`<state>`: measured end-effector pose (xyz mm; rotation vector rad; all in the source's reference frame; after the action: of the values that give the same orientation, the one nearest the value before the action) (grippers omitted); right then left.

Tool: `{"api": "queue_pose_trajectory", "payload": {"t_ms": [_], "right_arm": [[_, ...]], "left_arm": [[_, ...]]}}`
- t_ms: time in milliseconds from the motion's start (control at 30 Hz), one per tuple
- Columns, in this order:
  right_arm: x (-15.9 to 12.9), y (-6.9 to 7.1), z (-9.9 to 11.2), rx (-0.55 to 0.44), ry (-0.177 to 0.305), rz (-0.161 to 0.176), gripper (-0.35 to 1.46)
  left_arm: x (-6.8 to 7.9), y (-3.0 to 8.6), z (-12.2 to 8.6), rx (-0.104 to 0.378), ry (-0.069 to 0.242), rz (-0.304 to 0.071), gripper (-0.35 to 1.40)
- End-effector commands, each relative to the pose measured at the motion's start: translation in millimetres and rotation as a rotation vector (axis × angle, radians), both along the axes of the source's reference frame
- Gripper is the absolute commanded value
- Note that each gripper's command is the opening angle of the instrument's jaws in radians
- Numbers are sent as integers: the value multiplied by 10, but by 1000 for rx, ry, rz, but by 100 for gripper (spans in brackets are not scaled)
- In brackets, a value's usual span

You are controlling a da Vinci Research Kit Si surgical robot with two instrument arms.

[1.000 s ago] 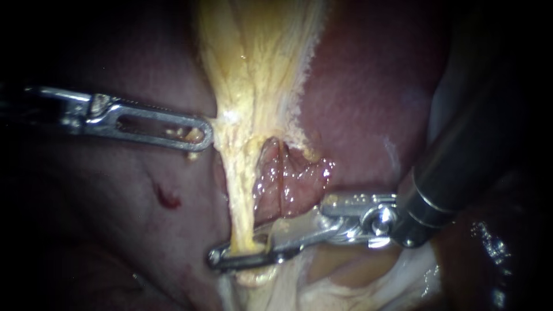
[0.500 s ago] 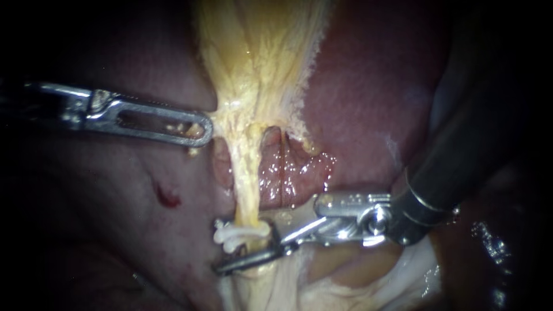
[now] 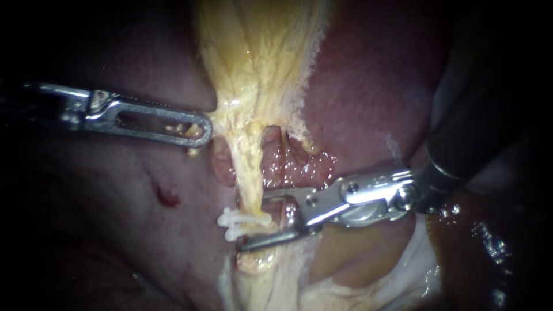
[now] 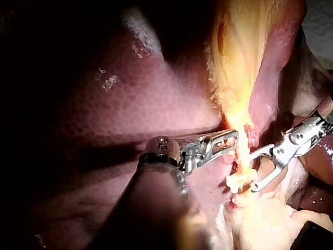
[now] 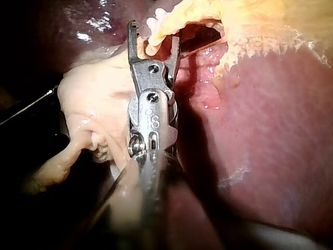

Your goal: Going back second clip left tube

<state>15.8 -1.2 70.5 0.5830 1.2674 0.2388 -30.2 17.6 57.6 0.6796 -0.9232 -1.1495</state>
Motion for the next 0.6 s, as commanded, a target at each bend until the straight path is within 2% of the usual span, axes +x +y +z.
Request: {"api": "queue_pose_trajectory", "payload": {"t_ms": [33,200,367,600], "right_arm": [[-8,2,-3,-8,1,2,50],[-43,16,-15,-42,2,11,50],[-75,33,-31,-71,18,42,50],[-104,49,-45,-94,29,58,50]], "left_arm": [[0,0,0,0,0,0,-35],[0,0,0,0,0,0,-35],[-1,0,0,0,0,0,-35],[-1,0,2,-1,0,0,-35]]}}
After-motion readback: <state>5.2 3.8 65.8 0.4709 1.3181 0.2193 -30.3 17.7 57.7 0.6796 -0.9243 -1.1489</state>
